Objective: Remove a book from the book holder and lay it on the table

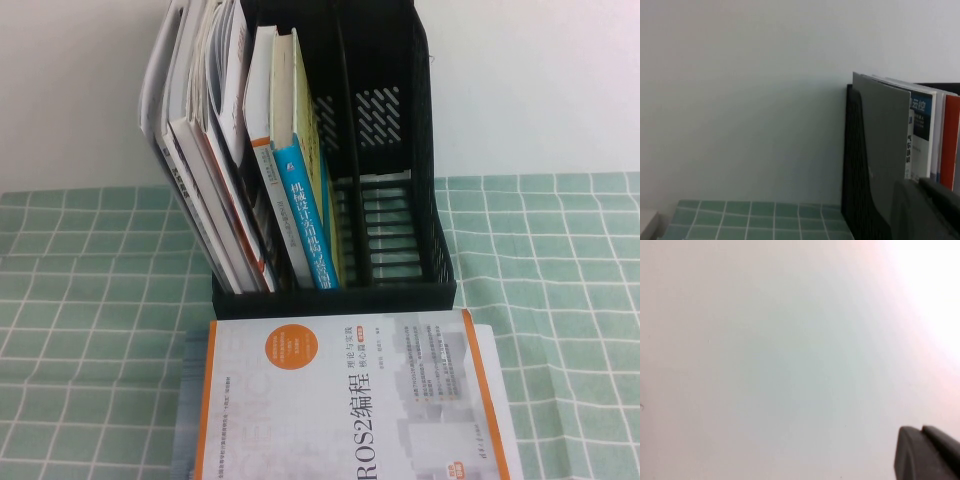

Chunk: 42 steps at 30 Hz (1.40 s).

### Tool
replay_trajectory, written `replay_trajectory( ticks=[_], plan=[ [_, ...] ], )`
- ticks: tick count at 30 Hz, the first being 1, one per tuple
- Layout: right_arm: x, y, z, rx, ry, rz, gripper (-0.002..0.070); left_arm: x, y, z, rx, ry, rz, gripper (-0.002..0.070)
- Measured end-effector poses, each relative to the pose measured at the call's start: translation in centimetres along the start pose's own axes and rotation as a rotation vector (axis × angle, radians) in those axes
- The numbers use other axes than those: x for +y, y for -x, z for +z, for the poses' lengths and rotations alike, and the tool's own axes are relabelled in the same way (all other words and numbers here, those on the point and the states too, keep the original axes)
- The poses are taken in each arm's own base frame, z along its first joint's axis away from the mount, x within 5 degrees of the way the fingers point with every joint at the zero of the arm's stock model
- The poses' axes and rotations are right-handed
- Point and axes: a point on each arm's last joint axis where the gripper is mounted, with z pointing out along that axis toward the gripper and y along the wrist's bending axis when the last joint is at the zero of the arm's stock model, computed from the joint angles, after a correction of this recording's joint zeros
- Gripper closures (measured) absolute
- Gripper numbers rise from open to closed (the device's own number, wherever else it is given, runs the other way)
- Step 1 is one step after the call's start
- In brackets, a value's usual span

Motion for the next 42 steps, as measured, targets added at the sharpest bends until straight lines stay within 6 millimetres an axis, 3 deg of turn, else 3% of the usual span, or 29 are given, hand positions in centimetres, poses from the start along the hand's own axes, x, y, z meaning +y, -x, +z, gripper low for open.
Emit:
replay_trajectory(
  ticks=[3,8,14,20,27,30,35,42],
  plan=[
    [-0.1,0.6,0.2,0.041,0.018,-0.05,0.068,-0.3,1.9,-0.3,0.057,0.012,-0.007,0.0678],
    [-0.9,3.4,0.4,0.134,0.023,-0.145,0.068,-0.8,4.9,0.0,0.198,0.039,-0.019,0.0678],
    [-1.8,6.5,0.9,0.197,0.011,-0.156,0.068,-1.0,5.7,1.9,0.23,0.045,-0.035,0.0678],
    [-1.8,6.6,3.8,0.248,0.049,-0.215,0.068,-1.3,6.1,5.0,0.301,0.05,-0.108,0.0678],
    [-0.6,6.2,8.6,0.091,0.125,-0.273,0.068,-1.7,7.1,10.7,0.359,0.052,-0.136,0.0678],
    [0.6,5.7,10.7,0.022,0.228,-0.224,0.068,-2.8,7.4,12.8,0.376,-0.011,-0.117,0.0678],
    [2.6,4.1,12.9,0.024,0.423,-0.169,0.068,-6.5,7.0,15.6,0.436,-0.179,-0.106,0.0678],
    [5.4,2.1,13.5,0.099,0.602,-0.085,0.068,-12.0,4.7,18.4,0.55,-0.356,-0.063,0.0678]
  ],
)
